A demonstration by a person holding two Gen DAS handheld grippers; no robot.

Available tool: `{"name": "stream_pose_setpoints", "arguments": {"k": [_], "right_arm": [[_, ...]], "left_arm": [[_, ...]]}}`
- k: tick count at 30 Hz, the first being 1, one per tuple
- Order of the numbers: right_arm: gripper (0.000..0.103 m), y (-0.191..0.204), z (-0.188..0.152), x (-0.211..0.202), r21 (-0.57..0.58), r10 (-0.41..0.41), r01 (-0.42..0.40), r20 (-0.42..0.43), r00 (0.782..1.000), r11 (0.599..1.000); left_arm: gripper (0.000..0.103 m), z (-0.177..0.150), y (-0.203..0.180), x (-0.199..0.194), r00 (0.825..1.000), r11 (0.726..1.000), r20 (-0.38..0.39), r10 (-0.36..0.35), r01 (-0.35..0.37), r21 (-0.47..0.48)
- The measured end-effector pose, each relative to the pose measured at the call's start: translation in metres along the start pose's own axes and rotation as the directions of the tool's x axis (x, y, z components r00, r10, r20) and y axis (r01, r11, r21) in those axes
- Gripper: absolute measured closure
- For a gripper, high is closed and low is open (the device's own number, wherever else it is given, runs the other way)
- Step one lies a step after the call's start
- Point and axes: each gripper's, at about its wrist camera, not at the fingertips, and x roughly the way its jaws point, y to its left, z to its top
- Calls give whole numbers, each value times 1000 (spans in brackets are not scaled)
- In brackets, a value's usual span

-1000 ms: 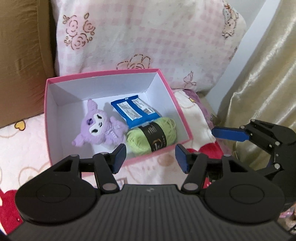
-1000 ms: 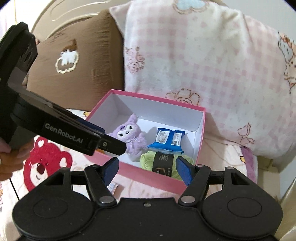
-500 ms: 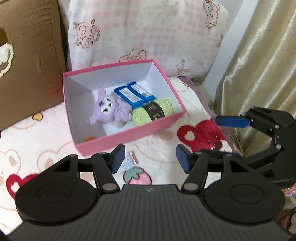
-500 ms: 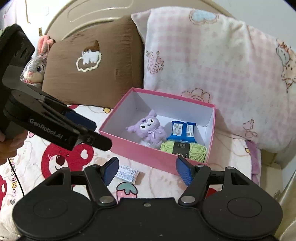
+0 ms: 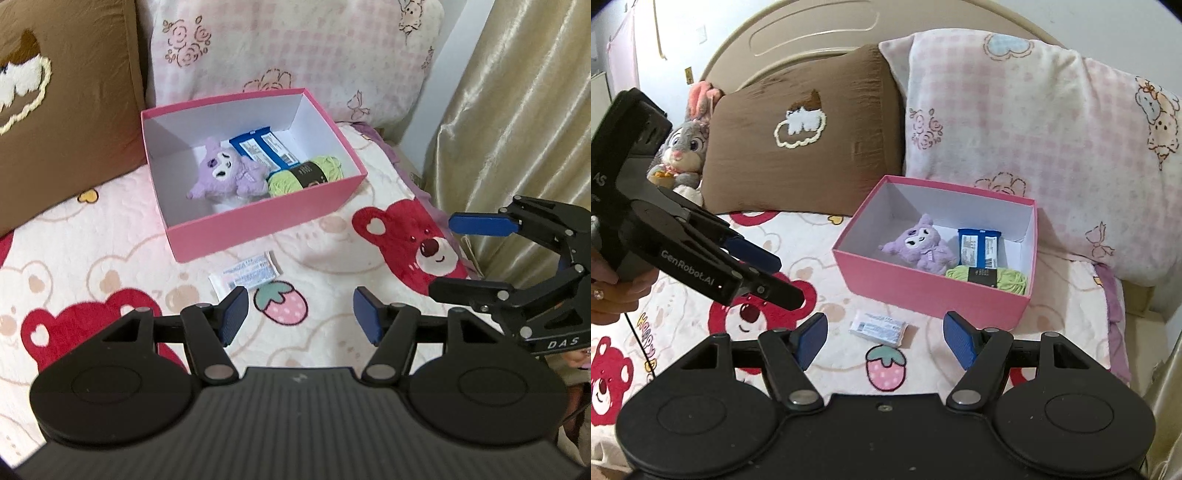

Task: Organize objects
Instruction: 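Withdraw the left tool and move it down to the white packet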

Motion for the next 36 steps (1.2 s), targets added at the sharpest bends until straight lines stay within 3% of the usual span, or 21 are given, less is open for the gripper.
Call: {"name": "stream_pose_setpoints", "arguments": {"k": [8, 14, 17, 28, 32, 36], "right_arm": [[27, 13, -15, 1, -41, 56, -58, -43, 998, 998], [26, 18, -35, 17, -31, 111, -113, -60, 992, 993], [19, 23, -46, 26, -75, 102, -105, -43, 994, 992], [18, 17, -64, 82, -130, 118, -113, 29, 993, 985], [18, 19, -63, 102, -134, 182, -182, -12, 983, 974], [18, 20, -62, 124, -149, 168, -170, -25, 985, 974]], "left_arm": [[37, -27, -5, 4, 999, 1000, -34, -7, 7, 12], [32, -42, -1, 17, 1000, 1000, -3, -4, 4, 10], [31, -50, 6, 29, 1000, 1000, 12, -10, 10, -14], [30, -62, 43, 58, 997, 996, 78, 18, -12, -86], [28, -62, 53, 77, 994, 993, 96, 46, -35, -109], [28, -63, 67, 98, 995, 987, 98, 21, -5, -163]]}}
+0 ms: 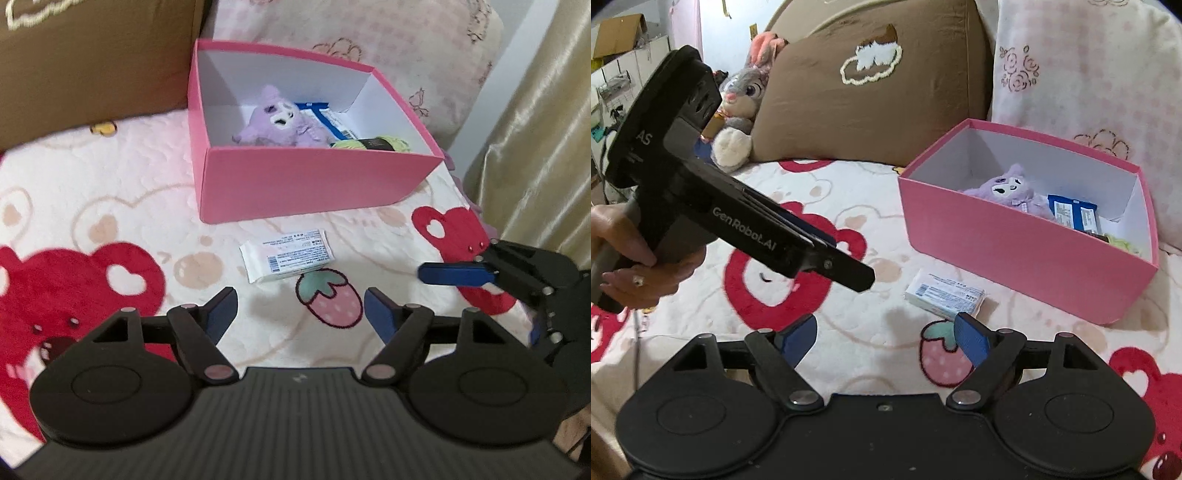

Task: Organize objects
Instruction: 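Withdraw the left tool and move it down to the white packet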

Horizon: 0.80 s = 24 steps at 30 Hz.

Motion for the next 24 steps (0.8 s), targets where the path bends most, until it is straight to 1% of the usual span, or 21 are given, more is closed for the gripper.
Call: {"name": "stream_pose_setpoints", "arguments": {"k": [2, 4, 7, 9, 11, 14, 16, 17, 18, 21, 24], "right_arm": [[18, -3, 2, 14, 17, -2, 3, -34, 999, 1000], [18, -5, 3, 23, 23, 20, -19, -26, 999, 1000], [18, -8, 3, 37, 20, 10, -10, -9, 1000, 1000], [18, -10, 0, 48, -3, -13, 13, -12, 1000, 1000], [18, -13, -4, 57, -27, -45, 45, -3, 999, 999], [18, -25, -15, 63, 11, -78, 77, 46, 996, 997], [18, -31, -26, 67, 41, -139, 136, 96, 986, 990], [18, -34, -32, 70, 58, -179, 174, 106, 978, 983], [18, -37, -35, 75, 68, -189, 183, 96, 977, 981], [18, -43, -44, 88, 70, -172, 168, 68, 983, 983], [18, -47, -45, 92, 98, -146, 137, 94, 985, 986]], "left_arm": [[28, -2, 9, 7, 1000, 999, 10, -3, 3, -35], [28, -4, 16, 10, 1000, 999, 29, -1, 3, -51], [28, -5, 27, 13, 997, 998, 80, 19, -14, -61], [28, -7, 32, 18, 994, 998, 103, 25, -18, -65], [28, -10, 36, 27, 994, 997, 107, 32, -24, -76], [29, -13, 38, 42, 994, 996, 103, 39, -30, -81], [30, -17, 38, 54, 994, 995, 107, 28, -18, -93], [30, -18, 39, 59, 994, 994, 111, 22, -10, -106], [30, -20, 40, 65, 993, 992, 119, 17, -2, -124], [31, -22, 41, 79, 991, 988, 132, 34, -14, -151], [35, -24, 33, 87, 985, 993, 155, 76, -60, -103]]}}
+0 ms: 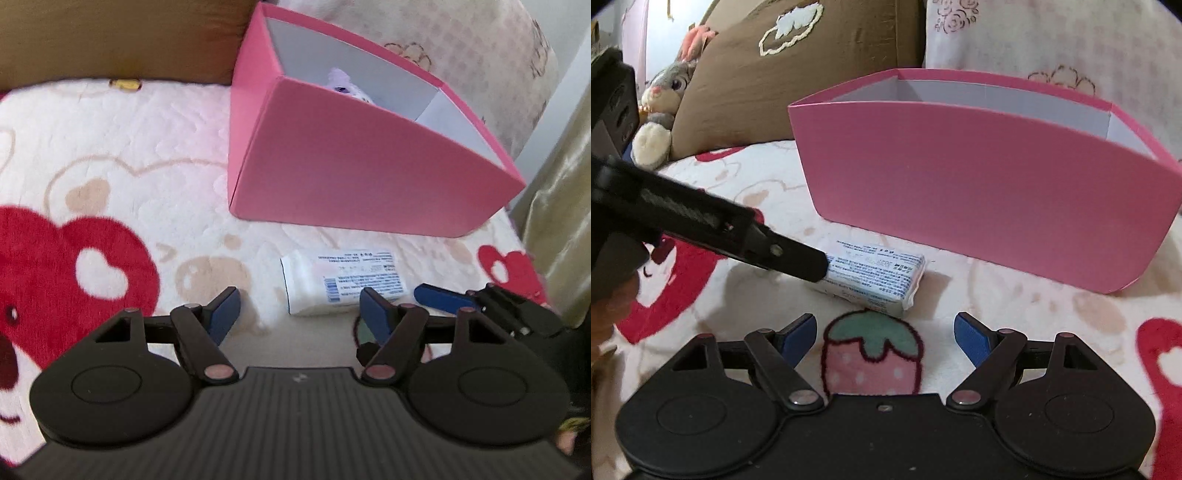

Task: Organize objects
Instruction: 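Close the left tool on the white packet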

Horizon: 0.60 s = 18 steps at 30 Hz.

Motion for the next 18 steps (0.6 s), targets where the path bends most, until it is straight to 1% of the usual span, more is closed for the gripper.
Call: {"name": "stream_pose_setpoints", "arguments": {"k": [3, 4, 5, 6, 7, 9, 10, 12, 13, 15, 17, 18], "right_arm": [[20, 0, 5, 1, -21, 64, -64, -8, 998, 998], [21, 0, 7, 0, -23, 79, -79, -2, 997, 997], [22, 0, 10, -1, -23, 95, -94, 4, 996, 995], [22, -1, 11, 0, -21, 110, -110, 5, 994, 994], [21, 0, 12, 0, -18, 111, -111, 5, 994, 994], [25, -3, 13, 5, 1, 105, -105, -4, 994, 994], [26, -4, 11, 7, 13, 105, -105, -10, 994, 994], [35, -4, 10, 6, 6, 83, -83, 5, 997, 996], [36, -3, 8, 6, 1, 78, -78, 6, 997, 997], [46, -4, 10, 7, -7, 52, -52, -5, 999, 999], [50, -5, 12, 6, -16, 40, -40, -15, 999, 999], [51, -6, 13, 5, -22, 40, -40, -18, 999, 999]], "left_arm": [[42, -2, -6, 3, 1000, 999, 14, -10, 9, 39], [46, -2, -7, 4, 1000, 999, 10, -19, 19, 40], [54, -2, -8, 6, 999, 999, 1, -35, 35, 40], [57, -2, -9, 9, 999, 998, -12, -54, 54, 42], [59, -1, -11, 12, 998, 998, -22, -55, 55, 41], [59, 2, -14, 15, 999, 999, -37, -34, 35, 41], [59, 3, -14, 14, 999, 999, -34, -37, 38, 31], [59, 5, -10, 13, 998, 999, -35, -50, 49, -9], [59, 6, -8, 14, 998, 998, -39, -53, 52, -24], [59, 6, -6, 14, 998, 997, -40, -57, 55, -49], [59, 7, -5, 15, 997, 995, -45, -65, 61, -79], [58, 7, -4, 15, 995, 992, -54, -80, 74, -98]]}}
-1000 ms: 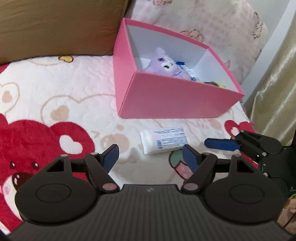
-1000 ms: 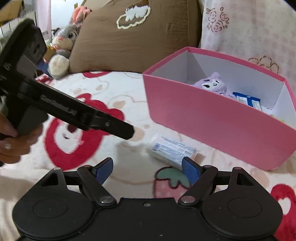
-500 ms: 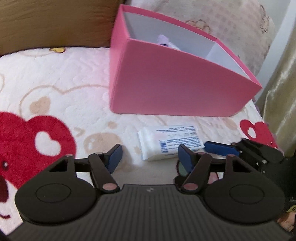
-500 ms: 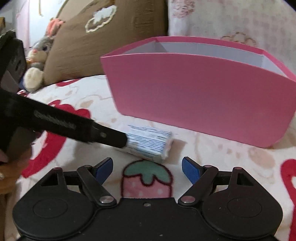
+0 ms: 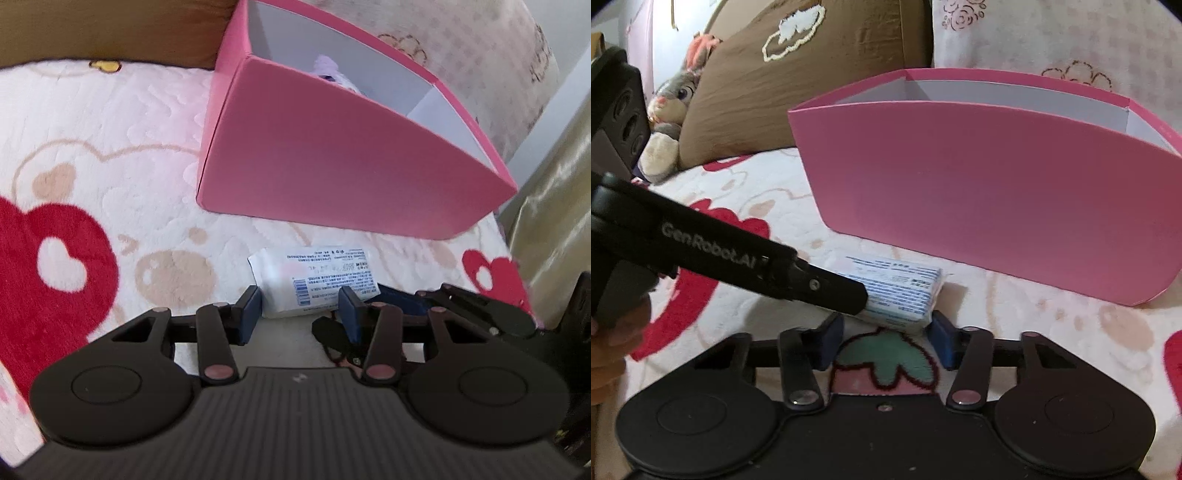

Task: Organize objects
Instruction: 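Close the left tool on the white packet, then lift the white packet with the left tool and carry it into the pink box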

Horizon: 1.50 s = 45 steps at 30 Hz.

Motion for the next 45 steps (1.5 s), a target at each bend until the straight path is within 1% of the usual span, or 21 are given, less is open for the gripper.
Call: {"name": "stream_pose_setpoints", "arguments": {"k": [1, 2, 3, 5, 8, 15, 17, 19, 21, 23, 25, 28, 31, 32, 36, 38, 40, 45], "right_arm": [[51, -1, 1, -1, -6, -7, 7, -2, 1000, 1000], [53, -2, 2, 0, -14, -19, 19, -9, 1000, 1000], [53, -3, 2, 2, -20, -20, 20, -18, 1000, 1000], [52, -6, 0, 3, -26, 3, -3, -1, 1000, 1000], [51, -4, 0, 2, -46, 8, -8, 5, 1000, 999], [51, 3, 0, -11, -74, -5, 5, 0, 1000, 997], [48, 9, 4, -13, -89, -6, 5, -7, 1000, 996], [44, 13, 6, -14, -93, 1, -3, -13, 1000, 996], [39, 14, 5, -17, -100, 5, -6, -13, 1000, 995], [38, 14, 4, -20, -102, 8, -9, -17, 1000, 995], [37, 15, 6, -21, -103, 11, -14, -24, 1000, 995], [34, 16, 7, -28, -93, 6, -9, -34, 999, 996], [33, 20, 8, -42, -83, -2, 1, -15, 1000, 997], [32, 19, 9, -45, -78, -3, 2, -15, 1000, 997], [32, 21, 16, -62, -53, -31, 29, -32, 999, 998], [31, 22, 19, -72, -39, -37, 35, -36, 999, 999], [28, 23, 24, -80, -56, -38, 36, -39, 998, 998], [26, 31, 32, -101, -111, -66, 60, -53, 996, 992]], "left_arm": [[58, -1, 2, 1, 1000, 1000, 1, -15, 15, -27], [59, -1, 5, 6, 1000, 998, -12, -19, 18, -56], [59, -2, 7, 8, 1000, 997, -10, -12, 11, -71], [63, -3, 8, 9, 1000, 996, 7, -7, 7, -86], [66, -4, 7, 8, 1000, 995, 17, 0, 2, -102], [67, -12, -8, -2, 1000, 998, 13, 2, -1, -58], [67, -14, -9, -4, 1000, 999, 13, 4, -3, -47], [67, -14, -8, -7, 1000, 998, 12, 3, -2, -60], [67, -14, -7, -7, 1000, 998, -3, -4, 4, -65], [67, -16, -10, -9, 1000, 999, -15, 4, -4, -37], [67, -17, -13, -11, 1000, 999, -26, 1, -2, -34], [67, -18, -15, -17, 999, 999, -25, -20, 19, -43], [67, -20, -23, -27, 1000, 1000, -18, -25, 25, -17], [67, -20, -27, -31, 999, 999, -13, -31, 31, -9], [67, -20, -41, -47, 999, 998, -9, -54, 54, 27], [67, -20, -48, -52, 998, 997, -32, -58, 59, 48], [67, -21, -51, -54, 995, 996, -67, -72, 75, 44], [67, -25, -57, -72, 990, 990, -47, -131, 132, 38]]}}
